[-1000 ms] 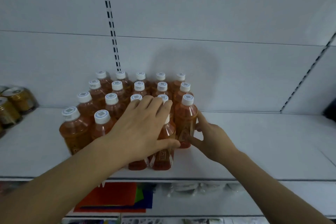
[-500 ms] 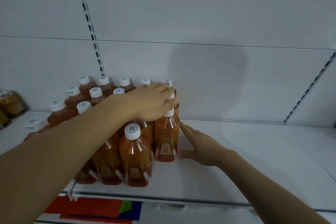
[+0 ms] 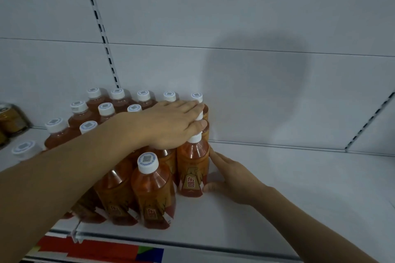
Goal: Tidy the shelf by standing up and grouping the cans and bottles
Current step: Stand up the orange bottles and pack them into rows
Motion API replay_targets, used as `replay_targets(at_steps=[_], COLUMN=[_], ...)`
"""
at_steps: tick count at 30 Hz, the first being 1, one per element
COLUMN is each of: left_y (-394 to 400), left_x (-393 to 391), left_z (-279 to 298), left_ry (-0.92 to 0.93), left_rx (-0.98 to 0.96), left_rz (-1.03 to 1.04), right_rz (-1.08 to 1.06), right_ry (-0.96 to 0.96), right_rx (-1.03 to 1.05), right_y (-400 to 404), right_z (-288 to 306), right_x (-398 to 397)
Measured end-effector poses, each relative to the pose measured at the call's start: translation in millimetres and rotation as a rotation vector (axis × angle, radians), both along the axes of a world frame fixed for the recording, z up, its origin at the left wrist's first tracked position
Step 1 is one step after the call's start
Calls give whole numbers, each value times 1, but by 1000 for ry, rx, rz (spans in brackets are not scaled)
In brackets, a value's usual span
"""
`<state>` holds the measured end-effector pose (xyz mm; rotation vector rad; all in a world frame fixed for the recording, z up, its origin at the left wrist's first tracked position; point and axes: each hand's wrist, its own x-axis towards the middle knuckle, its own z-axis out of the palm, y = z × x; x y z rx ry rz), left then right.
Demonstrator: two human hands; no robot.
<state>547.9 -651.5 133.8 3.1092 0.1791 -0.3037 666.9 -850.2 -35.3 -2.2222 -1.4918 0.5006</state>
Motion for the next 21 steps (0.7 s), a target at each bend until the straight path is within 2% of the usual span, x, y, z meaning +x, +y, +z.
replay_targets(at_steps=[12,21], left_y=[6,7], left_x=[-7,3], left_z=[-3,-1], left_ry=[-10,-59], left_rx=[-8,-52], left_rz=[13,50], right_rz=[-11,-39], right_ry=[18,0], right_rx=[-36,-49], right_y=[4,5], right_z=[6,25], right_x=[-7,28])
